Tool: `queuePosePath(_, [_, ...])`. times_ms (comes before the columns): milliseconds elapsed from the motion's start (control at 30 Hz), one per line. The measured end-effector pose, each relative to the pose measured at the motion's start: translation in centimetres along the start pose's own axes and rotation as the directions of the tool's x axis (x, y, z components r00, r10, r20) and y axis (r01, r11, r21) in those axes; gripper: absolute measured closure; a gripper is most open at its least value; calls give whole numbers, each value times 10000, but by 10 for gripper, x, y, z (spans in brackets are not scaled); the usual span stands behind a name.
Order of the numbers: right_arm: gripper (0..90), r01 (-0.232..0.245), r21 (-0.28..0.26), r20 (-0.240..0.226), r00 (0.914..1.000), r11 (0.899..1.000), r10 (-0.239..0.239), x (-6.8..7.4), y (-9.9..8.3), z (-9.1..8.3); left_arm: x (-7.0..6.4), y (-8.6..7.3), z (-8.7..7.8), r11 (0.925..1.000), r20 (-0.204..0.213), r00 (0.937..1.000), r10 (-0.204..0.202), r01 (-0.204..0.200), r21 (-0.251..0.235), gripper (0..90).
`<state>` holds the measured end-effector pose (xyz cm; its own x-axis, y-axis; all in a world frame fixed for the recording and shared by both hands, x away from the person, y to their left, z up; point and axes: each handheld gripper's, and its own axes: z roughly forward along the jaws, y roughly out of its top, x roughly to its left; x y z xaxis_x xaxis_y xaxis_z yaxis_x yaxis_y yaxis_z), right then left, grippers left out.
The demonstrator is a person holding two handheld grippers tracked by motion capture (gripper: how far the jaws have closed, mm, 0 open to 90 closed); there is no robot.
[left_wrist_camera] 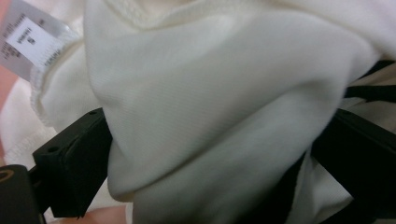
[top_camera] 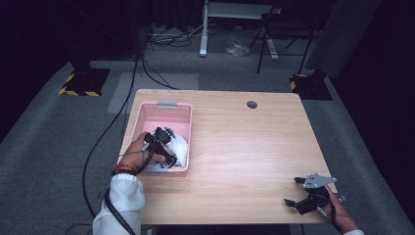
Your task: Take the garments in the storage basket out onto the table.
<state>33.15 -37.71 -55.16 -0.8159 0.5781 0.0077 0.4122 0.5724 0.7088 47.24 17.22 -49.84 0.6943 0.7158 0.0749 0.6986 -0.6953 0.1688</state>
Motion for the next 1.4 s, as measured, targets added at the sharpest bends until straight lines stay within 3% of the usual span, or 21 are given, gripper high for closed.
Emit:
queuePosePath(100, [5,-1,1,-1,10000,10000,1,0,0,0,0,3,5,9992,69,9999,112,-114,393,26])
queuePosePath(300, [5,7,3,-6,10000,10000,-7,0,0,0,2,5,9,9984,273,9996,-14,-1,561,2])
queuePosePath(500, [5,10,2,-10,10000,10000,-10,0,0,0,5,6,12,9989,511,9987,15,-39,463,0])
queuePosePath(667, [5,11,3,-13,10000,10000,-11,0,0,0,10,3,15,9996,975,9952,-80,52,290,0])
queuePosePath(967, [5,15,4,-13,10000,10000,-15,0,0,0,8,4,15,9994,954,9954,55,-88,345,3])
queuePosePath(1033, [5,13,4,-11,10000,10000,-13,0,0,0,4,5,10,9984,1080,9927,536,-554,136,80])
queuePosePath(1133, [5,14,4,-13,10000,10000,-14,0,0,0,3,6,5,9977,1140,9912,670,-661,-119,373])
queuePosePath(1167, [5,14,4,-13,10000,10000,-14,0,0,0,2,6,4,9978,1177,9909,651,-633,-194,373])
queuePosePath(1200, [5,13,4,-14,10000,10000,-13,0,0,0,2,6,3,9980,1263,9903,579,-541,-335,462])
queuePosePath(1400, [5,11,5,-13,10000,10000,-11,0,0,0,3,6,3,9982,1252,9911,449,-396,-446,528])
